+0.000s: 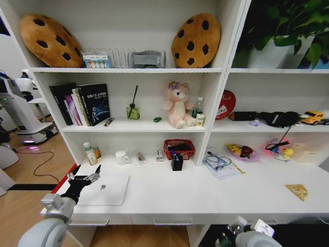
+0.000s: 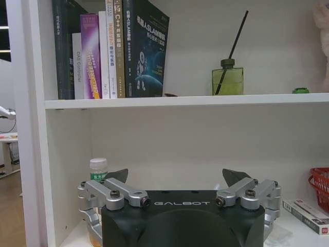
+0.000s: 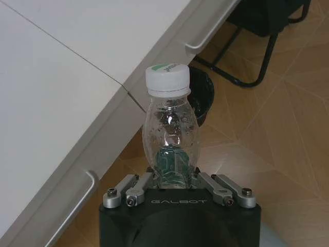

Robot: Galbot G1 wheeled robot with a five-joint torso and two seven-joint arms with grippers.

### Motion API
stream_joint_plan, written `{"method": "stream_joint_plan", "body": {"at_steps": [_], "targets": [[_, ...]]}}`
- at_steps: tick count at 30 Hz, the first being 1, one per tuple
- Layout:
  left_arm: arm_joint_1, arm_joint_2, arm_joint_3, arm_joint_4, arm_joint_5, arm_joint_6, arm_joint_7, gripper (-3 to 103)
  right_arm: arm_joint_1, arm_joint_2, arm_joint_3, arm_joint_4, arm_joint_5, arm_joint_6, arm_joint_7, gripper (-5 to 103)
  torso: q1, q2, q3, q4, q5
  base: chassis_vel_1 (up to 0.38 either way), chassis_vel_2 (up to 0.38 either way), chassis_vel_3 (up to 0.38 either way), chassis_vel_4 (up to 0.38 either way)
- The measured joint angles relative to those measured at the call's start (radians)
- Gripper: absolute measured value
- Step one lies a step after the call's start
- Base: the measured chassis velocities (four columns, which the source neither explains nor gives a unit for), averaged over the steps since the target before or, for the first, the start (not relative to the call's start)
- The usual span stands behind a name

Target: Organize the objects on the table.

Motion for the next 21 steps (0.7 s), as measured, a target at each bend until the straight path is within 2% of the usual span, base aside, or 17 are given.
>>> {"method": "stream_joint_plan", "body": {"at_steps": [1, 2, 4, 5, 7, 8, 10, 11, 13, 14, 16, 17, 18, 19, 21], "targets": [[0.0, 0.0, 0.0, 0.0, 0.0, 0.0, 0.0, 100, 0.019, 0.031, -0.009, -0.063, 0.0, 0.0, -0.001, 24, 0.0, 0.0, 0.0, 0.0, 0.0003, 0.0, 0.0, 0.0, 0.0], [0.0, 0.0, 0.0, 0.0, 0.0, 0.0, 0.0, 100, 0.019, 0.031, -0.009, -0.063, 0.0, 0.0, -0.001, 24, 0.0, 0.0, 0.0, 0.0, 0.0003, 0.0, 0.0, 0.0, 0.0], [0.0, 0.0, 0.0, 0.0, 0.0, 0.0, 0.0, 100, 0.054, 0.104, -0.011, -0.203, -0.031, 0.013, -0.003, 24, 0.0, 0.0, 0.0, 0.0001, 0.0005, 0.0, 0.0, 0.0, 0.0], [0.0, 0.0, 0.0, 0.0, 0.0, 0.0, 0.0, 100, 0.054, 0.104, -0.011, -0.203, -0.031, 0.013, -0.003, 24, 0.0, 0.0, 0.0, 0.0001, 0.0005, 0.0, 0.0, 0.0, 0.0], [0.0, 0.0, 0.0, 0.0, 0.0, 0.0, 0.0, 100, 0.078, 0.22, 0.01, -0.341, -0.128, 0.02, -0.01, 24, 0.0, 0.0, 0.0, -0.0002, 0.0008, 0.0, 0.0, 0.0, 0.0], [0.0, 0.0, 0.0, 0.0, 0.0, 0.0, 0.0, 100, 0.078, 0.22, 0.01, -0.341, -0.128, 0.02, -0.01, 24, 0.0, 0.0, 0.0, -0.0002, 0.0008, 0.0, 0.0, 0.0, 0.0], [0.0, 0.0, 0.0, 0.0, 0.0, 0.0, 0.0, 100, 0.099, 0.313, 0.052, -0.474, -0.142, -0.012, -0.05, 24, 0.0, 0.0, 0.0, -0.0003, 0.0003, 0.0, 0.0, 0.0, 0.0], [0.0, 0.0, 0.0, 0.0, 0.0, 0.0, 0.0, 100, 0.099, 0.313, 0.052, -0.474, -0.142, -0.012, -0.05, 24, 0.0, 0.0, 0.0, -0.0003, 0.0003, 0.0, 0.0, 0.0, 0.0], [0.0, 0.0, 0.0, 0.0, 0.0, 0.0, 0.0, 100, 0.126, 0.353, 0.065, -0.631, -0.153, -0.034, -0.141, 24, 0.0, 0.0, 0.0, 0.0001, 0.0006, 0.0, 0.0, 0.0, 0.0], [0.0, 0.0, 0.0, 0.0, 0.0, 0.0, 0.0, 100, 0.126, 0.353, 0.065, -0.631, -0.153, -0.034, -0.141, 24, 0.0, 0.0, 0.0, 0.0001, 0.0006, 0.0, 0.0, 0.0, 0.0], [0.0, 0.0, 0.0, 0.0, 0.0, 0.0, 0.001, 100, 0.144, 0.365, 0.054, -0.767, -0.204, -0.063, -0.242, 24, 0.0, 0.0, 0.0, 0.0002, 0.0004, 0.0, 0.0, 0.0, 0.0], [0.0, 0.0, 0.0, 0.0, 0.0, 0.0, 0.001, 100, 0.148, 0.37, 0.044, -0.859, -0.274, -0.083, -0.329, 24, 0.0, 0.0, 0.0, 0.0004, 0.001, 0.0, 0.0, 0.0, 0.0], [0.0, 0.0, 0.0, 0.0, 0.0, 0.0, 0.001, 100, 0.148, 0.37, 0.044, -0.859, -0.274, -0.083, -0.329, 24, 0.0, 0.0, 0.0, 0.0004, 0.001, 0.0, 0.0, 0.0, 0.0], [0.0, 0.0, 0.0, 0.0, 0.0, 0.0, 0.0, 100, 0.146, 0.373, 0.039, -0.933, -0.37, -0.097, -0.417, 24, 0.0, 0.0, 0.0, 0.0002, 0.0014, 0.0, 0.0, 0.0, 0.0], [0.0, 0.0, 0.0, 0.0, 0.0, 0.0, 0.0, 100, 0.122, 0.365, 0.035, -1.08, -0.647, -0.087, -0.671, 24, 0.0, 0.0, 0.0, -0.0002, 0.0006, 0.0, 0.0, 0.0, 0.0]]}}
